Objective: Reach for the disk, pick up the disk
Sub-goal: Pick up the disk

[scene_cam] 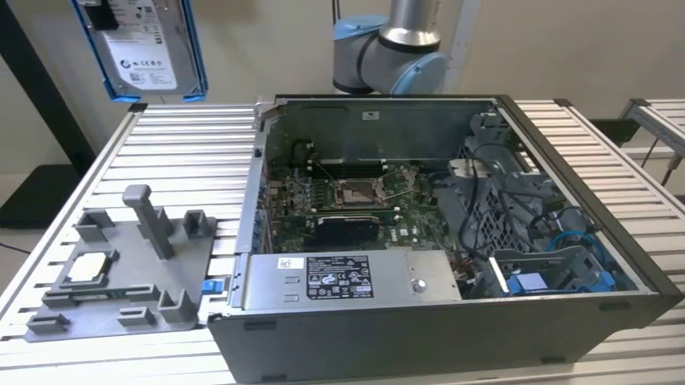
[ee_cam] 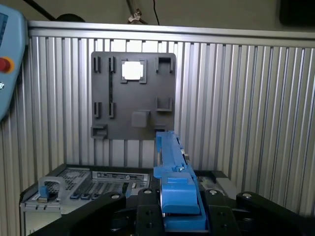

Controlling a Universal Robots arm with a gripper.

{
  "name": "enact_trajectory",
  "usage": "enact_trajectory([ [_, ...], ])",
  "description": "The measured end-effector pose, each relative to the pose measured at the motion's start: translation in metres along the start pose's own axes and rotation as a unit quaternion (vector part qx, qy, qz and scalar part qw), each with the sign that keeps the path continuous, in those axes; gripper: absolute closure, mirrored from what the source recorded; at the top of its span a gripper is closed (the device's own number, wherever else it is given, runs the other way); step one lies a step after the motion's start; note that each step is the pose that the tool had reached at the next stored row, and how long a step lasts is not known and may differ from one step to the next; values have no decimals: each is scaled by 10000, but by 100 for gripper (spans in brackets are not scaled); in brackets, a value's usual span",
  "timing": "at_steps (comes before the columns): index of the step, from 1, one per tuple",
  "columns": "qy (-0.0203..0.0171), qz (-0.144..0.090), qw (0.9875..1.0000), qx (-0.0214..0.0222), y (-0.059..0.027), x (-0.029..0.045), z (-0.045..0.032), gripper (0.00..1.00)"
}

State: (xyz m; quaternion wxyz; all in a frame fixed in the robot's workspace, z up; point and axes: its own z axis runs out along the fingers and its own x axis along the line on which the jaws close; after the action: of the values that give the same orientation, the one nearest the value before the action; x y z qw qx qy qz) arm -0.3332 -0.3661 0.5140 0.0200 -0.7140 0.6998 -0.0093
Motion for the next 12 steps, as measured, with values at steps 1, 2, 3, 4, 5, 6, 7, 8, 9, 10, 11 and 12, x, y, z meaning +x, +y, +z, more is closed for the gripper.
enact_trajectory([
  [1, 0, 0, 10000, -1, -29, 1, 1, 100],
  [2, 0, 0, 10000, -3, -60, 1, 2, 100],
  [3, 0, 0, 10000, -3, -91, 2, 4, 100],
  [4, 0, 0, 10000, -4, -122, 3, 5, 100],
  [5, 0, 0, 10000, -6, -149, 3, 6, 100],
  [6, 0, 0, 10000, -7, -179, 4, 7, 100],
  [7, 0, 0, 10000, -8, -207, 4, 8, 100],
  [8, 0, 0, 10000, -8, -236, 5, 9, 100],
  [9, 0, 0, 10000, -9, -265, 6, 11, 100],
  [10, 0, 0, 10000, -9, -295, 6, 13, 100],
  [11, 0, 0, 10000, -10, -323, 7, 13, 100],
  [12, 0, 0, 10000, -11, -352, 7, 14, 100],
])
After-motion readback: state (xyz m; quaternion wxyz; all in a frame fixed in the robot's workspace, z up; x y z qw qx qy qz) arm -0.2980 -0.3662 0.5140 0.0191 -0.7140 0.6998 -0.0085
